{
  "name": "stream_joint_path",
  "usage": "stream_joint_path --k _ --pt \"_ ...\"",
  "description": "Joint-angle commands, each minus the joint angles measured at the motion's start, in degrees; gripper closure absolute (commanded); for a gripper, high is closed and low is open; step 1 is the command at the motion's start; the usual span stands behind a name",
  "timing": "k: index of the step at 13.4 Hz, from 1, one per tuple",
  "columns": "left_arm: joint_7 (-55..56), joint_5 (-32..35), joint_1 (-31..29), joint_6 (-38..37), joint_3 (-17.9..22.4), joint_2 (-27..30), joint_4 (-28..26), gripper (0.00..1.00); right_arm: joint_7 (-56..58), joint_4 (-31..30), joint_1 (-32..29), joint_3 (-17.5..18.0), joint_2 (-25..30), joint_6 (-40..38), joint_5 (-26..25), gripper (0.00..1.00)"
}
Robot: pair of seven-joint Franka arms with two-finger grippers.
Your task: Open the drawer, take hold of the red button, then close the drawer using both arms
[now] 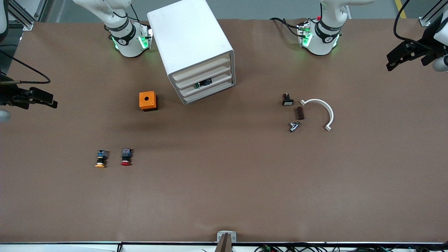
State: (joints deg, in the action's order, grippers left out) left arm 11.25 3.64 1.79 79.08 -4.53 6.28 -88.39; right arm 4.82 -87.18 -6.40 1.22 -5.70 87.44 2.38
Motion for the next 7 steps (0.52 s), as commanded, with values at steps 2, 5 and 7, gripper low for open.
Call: stream_joint_path --k 2,5,7 --pt "-1.05 -0.82 -1.09 1.95 -1.18 2.68 -3.10 0.00 -0.68 -5.35 -1.69 0.63 5.07 5.52 -0.18 0.00" --pt "-1.14 -0.74 -0.48 2.13 -2.14 2.68 -3.19 0.00 -0.95 -7.66 -0.46 0.72 7.80 10.91 -0.18 0.00" --pt "-1.05 -0.74 -0.04 2.13 -2.50 2.68 -3.62 0.00 -1.13 -6.96 -0.37 0.72 7.29 9.96 -0.18 0.00"
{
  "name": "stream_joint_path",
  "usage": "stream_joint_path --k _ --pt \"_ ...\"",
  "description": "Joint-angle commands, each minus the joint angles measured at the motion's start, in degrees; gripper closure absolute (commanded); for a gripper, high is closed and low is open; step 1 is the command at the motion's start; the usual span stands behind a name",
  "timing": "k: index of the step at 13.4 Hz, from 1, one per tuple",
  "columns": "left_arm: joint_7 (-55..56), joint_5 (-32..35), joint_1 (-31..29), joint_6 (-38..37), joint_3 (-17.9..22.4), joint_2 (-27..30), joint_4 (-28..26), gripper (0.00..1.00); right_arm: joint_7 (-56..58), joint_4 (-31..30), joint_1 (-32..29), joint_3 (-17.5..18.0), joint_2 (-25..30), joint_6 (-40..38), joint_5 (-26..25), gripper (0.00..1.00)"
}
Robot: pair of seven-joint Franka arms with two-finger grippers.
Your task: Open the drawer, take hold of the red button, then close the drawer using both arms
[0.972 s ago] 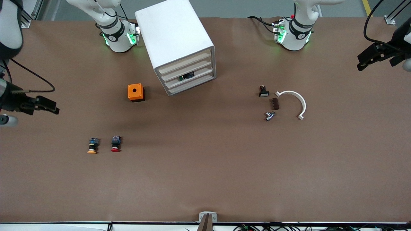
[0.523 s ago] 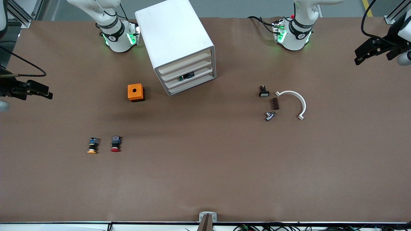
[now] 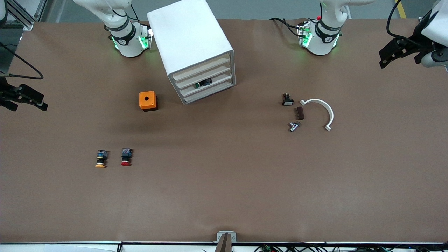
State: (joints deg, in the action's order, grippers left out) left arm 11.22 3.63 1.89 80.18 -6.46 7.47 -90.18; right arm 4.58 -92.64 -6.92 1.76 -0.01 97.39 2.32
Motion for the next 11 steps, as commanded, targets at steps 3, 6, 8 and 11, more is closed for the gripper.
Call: stream_joint_path --k 3,6,8,11 --pt "-1.03 -0.91 0.22 1.03 -0.66 2.02 -3.07 0.00 -0.19 -1.40 0.16 0.17 1.59 -1.41 -0.29 0.00" --pt "-1.03 -3.28 -0.57 2.68 -0.39 2.90 -4.39 0.00 -0.80 -1.14 0.42 0.08 1.59 -3.51 -0.38 0.00" --pt "-1.03 -3.28 -0.57 5.59 -0.39 2.29 -5.09 0.00 -0.72 -1.22 0.59 -0.96 1.59 -4.13 -0.73 0.00" --pt "-0.85 -3.28 -0.57 6.39 -0.04 1.06 -4.74 0.00 -0.72 -0.70 2.35 -2.03 1.59 -4.13 -0.82 0.00"
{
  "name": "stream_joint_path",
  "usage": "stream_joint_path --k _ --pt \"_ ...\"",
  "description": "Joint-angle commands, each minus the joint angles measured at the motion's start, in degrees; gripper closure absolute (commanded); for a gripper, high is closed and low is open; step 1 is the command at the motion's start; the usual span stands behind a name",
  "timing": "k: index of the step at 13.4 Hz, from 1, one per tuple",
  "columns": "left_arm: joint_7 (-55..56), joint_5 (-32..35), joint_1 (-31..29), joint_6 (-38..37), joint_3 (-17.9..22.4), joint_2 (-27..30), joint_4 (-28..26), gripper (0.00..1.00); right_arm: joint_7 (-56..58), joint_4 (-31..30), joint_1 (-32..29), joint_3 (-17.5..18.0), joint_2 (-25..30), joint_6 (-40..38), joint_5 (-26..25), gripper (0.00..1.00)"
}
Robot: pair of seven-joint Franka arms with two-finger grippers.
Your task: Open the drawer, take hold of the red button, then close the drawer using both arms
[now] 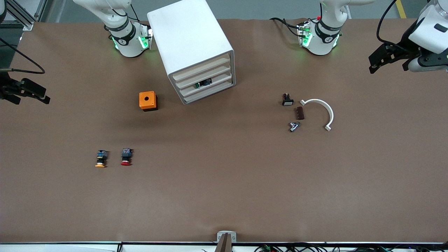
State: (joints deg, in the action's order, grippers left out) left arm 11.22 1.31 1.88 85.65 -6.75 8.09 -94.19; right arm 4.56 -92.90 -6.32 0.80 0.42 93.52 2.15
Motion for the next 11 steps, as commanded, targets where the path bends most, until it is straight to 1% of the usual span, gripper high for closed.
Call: stream_joint_path --k 1,3,6,11 --pt "-0.94 -0.96 -0.65 0.84 0.42 0.26 -0.73 0.00 -0.69 -0.44 2.10 -1.15 1.16 -0.35 -0.74 0.00" --pt "-0.33 -0.96 -0.65 0.84 0.42 -0.09 -0.82 0.00 -0.69 -0.36 2.19 -0.97 1.16 -0.09 -1.09 0.00" --pt "-0.15 -0.96 -0.65 0.75 0.42 -0.35 -0.73 0.00 -0.78 0.34 3.68 -0.71 1.16 -0.18 -3.90 0.00" --pt "-0.06 -0.61 -0.56 0.75 0.51 -0.44 -0.46 0.00 -0.17 0.35 3.16 -0.88 1.16 -0.35 -3.90 0.00"
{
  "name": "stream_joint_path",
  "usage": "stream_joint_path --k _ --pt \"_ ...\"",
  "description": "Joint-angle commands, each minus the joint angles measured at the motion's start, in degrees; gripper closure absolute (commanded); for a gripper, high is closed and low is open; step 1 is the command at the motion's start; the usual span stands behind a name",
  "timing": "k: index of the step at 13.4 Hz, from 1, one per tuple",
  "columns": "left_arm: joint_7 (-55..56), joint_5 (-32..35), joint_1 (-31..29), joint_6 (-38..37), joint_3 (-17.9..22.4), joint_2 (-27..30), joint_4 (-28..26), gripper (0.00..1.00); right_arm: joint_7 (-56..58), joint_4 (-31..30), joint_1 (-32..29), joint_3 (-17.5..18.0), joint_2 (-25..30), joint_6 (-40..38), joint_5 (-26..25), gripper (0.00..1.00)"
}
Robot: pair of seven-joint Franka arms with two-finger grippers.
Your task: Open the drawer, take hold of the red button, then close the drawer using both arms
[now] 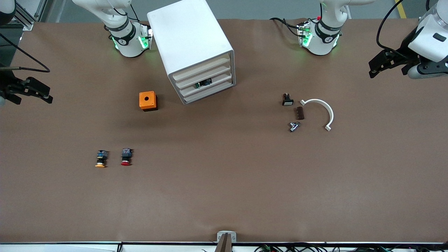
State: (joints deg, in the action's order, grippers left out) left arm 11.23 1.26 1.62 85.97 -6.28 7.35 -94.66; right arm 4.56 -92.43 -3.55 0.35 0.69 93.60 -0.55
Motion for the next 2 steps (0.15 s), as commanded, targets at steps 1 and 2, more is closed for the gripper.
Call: stream_joint_path --k 1,2 --pt "0.11 -0.55 -0.30 0.25 0.04 0.38 0.01 0.00 -0.17 -0.12 0.39 -0.44 0.89 -0.44 -1.21 0.00" --pt "0.11 -0.47 -0.30 0.16 0.04 0.38 0.01 0.00 -0.08 -0.12 0.39 -0.44 0.89 -0.44 -1.21 0.00"
